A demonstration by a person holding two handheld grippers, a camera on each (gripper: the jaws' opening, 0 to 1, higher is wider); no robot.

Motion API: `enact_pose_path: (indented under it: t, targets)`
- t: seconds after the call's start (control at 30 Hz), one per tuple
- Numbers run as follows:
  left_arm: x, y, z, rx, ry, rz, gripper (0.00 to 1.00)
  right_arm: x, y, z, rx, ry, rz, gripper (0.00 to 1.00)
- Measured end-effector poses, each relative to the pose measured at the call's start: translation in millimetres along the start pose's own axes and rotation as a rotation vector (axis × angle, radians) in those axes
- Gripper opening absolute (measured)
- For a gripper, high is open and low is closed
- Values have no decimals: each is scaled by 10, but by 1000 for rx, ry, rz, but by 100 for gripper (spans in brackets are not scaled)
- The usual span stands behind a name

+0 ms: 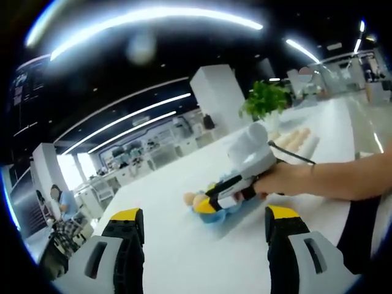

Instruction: Pick up the eggs on the table and place them into the egg tray on the table

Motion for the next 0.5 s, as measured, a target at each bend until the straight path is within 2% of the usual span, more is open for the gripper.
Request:
enact_pose_path:
  t: [0.1,0.2,0.33,0.43,0.5]
  targets:
    - [-10,-3,-9,-2,-2,2,83,0,-12,-4,5,6,5,29]
    - [-19,-9,-7,0,-3,5,83,13,-30,-31,15,49,9,28]
    - [-16,-8,-9,-1,-3,5,83,33,-28,-29,14,23,14,27]
    - [1,-2,-10,-5,0,-1,83,64,-10,-46,8,-40,19,26]
    - [10,5,-2,-2,0,-4,83,73,-10,-41,12,-36,25,26]
Point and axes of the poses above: the point that each gripper's makers call its tool centre point, and the gripper's own axes: y roughly forward along the fingers, x roughly to its right, z roughly out of its top, the point moved 7 cm from there along -y, roughly backward along the fingers, and after that the axes turned 10 degrees about x, right-handed, at the moved point
